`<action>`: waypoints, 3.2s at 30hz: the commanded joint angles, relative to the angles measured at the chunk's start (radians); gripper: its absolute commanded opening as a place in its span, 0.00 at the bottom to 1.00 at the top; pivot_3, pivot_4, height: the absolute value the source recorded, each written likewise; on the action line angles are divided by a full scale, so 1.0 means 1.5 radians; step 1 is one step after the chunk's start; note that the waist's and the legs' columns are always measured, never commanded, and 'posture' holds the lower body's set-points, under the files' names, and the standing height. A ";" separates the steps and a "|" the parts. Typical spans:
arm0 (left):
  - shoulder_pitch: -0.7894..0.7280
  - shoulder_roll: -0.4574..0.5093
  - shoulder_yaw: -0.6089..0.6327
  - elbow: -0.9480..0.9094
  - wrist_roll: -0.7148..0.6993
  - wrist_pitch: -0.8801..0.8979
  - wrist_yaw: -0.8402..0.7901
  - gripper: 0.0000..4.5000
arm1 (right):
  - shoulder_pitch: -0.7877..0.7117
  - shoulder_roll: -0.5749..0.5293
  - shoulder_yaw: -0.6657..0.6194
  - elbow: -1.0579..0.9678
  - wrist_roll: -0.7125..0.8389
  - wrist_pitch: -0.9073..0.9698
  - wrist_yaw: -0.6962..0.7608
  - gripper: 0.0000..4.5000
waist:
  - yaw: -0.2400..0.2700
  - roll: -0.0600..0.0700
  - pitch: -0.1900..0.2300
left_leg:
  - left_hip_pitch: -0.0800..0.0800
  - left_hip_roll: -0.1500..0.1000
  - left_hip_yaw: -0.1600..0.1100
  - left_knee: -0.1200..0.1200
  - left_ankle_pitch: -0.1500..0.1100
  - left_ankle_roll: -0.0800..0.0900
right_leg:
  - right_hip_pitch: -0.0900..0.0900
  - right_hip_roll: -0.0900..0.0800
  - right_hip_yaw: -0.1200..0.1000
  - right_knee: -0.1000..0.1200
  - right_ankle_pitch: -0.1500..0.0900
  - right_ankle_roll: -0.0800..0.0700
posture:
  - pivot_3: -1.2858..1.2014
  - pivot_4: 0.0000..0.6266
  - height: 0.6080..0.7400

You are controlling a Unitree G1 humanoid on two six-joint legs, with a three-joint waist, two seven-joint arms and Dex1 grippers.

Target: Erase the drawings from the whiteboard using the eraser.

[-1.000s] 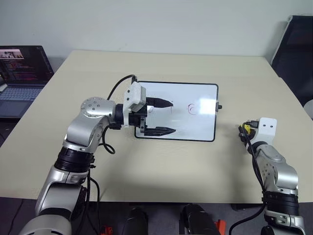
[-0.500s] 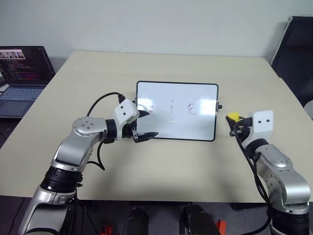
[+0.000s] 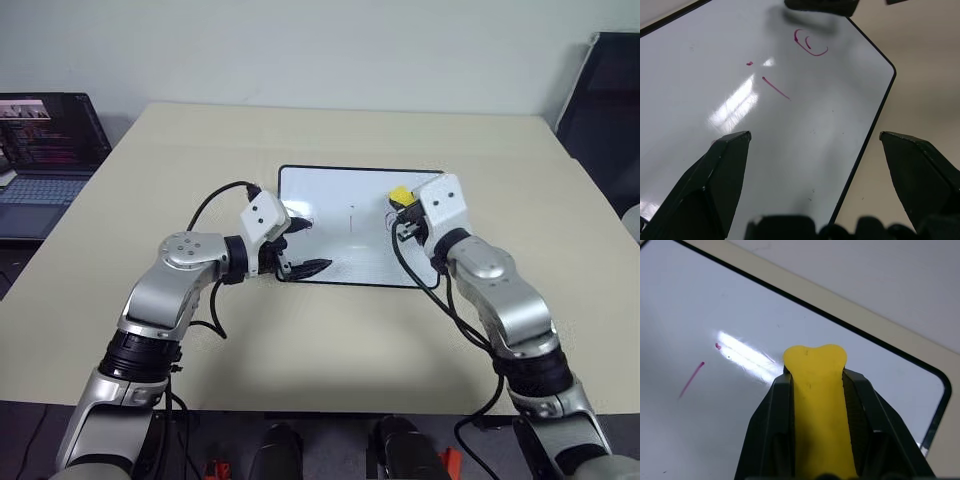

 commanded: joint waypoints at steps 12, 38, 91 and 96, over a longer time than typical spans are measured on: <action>-0.025 0.012 0.027 -0.011 -0.029 0.013 -0.023 1.00 | 0.033 -0.043 0.056 -0.013 -0.074 0.026 0.076 0.22 | -0.002 0.000 0.000 | 0.002 0.000 0.000 0.002 0.001 0.001 | 0.001 0.000 0.001 0.002 -0.002 -0.002 | 0.52 0.24 1.00; 0.020 0.065 0.029 -0.027 -0.071 0.042 -0.110 1.00 | -0.022 -0.022 0.081 0.071 -0.213 -0.083 0.049 0.22 | -0.017 -0.001 0.000 | 0.002 0.000 0.000 0.004 0.003 0.004 | 0.000 0.000 0.001 0.006 -0.001 -0.003 | 0.52 0.24 1.00; 0.047 0.072 0.046 -0.038 -0.077 0.029 -0.109 1.00 | -0.016 -0.004 0.084 0.103 -0.215 -0.049 0.172 0.22 | -0.021 -0.003 0.000 | 0.002 0.000 0.000 0.000 0.003 0.004 | -0.002 0.000 0.001 0.005 -0.003 -0.004 | 0.52 0.24 1.00; 0.050 0.070 0.047 -0.041 -0.078 0.030 -0.107 1.00 | 0.035 -0.052 0.088 0.040 -0.220 -0.026 0.212 0.22 | -0.016 -0.004 0.000 | 0.002 -0.001 0.000 0.000 0.003 0.004 | -0.002 0.000 0.002 0.005 -0.003 -0.004 | 0.52 0.24 1.00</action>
